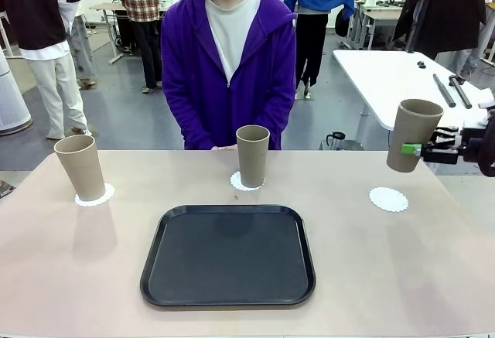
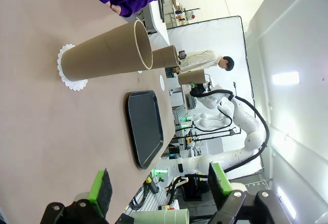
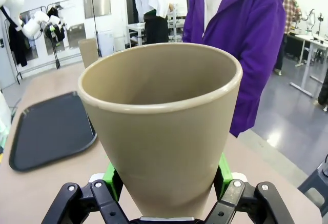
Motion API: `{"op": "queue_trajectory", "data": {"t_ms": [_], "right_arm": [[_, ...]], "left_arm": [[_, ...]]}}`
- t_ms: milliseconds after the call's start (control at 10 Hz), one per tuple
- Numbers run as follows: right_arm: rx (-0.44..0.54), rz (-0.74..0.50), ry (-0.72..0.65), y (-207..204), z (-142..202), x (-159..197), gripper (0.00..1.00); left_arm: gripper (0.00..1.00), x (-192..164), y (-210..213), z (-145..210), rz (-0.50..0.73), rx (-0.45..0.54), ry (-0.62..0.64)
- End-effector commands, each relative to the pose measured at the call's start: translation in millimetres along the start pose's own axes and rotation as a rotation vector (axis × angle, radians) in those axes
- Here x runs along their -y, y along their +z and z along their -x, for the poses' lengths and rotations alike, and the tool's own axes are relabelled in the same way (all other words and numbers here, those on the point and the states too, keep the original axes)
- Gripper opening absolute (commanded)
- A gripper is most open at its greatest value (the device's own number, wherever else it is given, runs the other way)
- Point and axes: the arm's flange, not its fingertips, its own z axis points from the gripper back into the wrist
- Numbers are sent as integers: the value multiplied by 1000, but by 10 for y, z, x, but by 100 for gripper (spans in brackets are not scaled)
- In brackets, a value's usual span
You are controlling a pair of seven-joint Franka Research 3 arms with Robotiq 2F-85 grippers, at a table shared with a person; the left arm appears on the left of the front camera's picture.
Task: Place coasters on the table and set cups on them.
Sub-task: Take one Reusable plastic cup from the Flat Tray and place it on a coaster set by the human.
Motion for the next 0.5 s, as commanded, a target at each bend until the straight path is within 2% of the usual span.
{"op": "queue_trajectory", "data": {"t_ms": [0, 400], "right_arm": [[-29, -21, 36, -63, 150, 75, 84], [-49, -74, 28, -212, 475, 124, 84]], "left_arm": [[100, 22, 11, 6, -2, 2, 0], [100, 22, 11, 6, -2, 2, 0]]}}
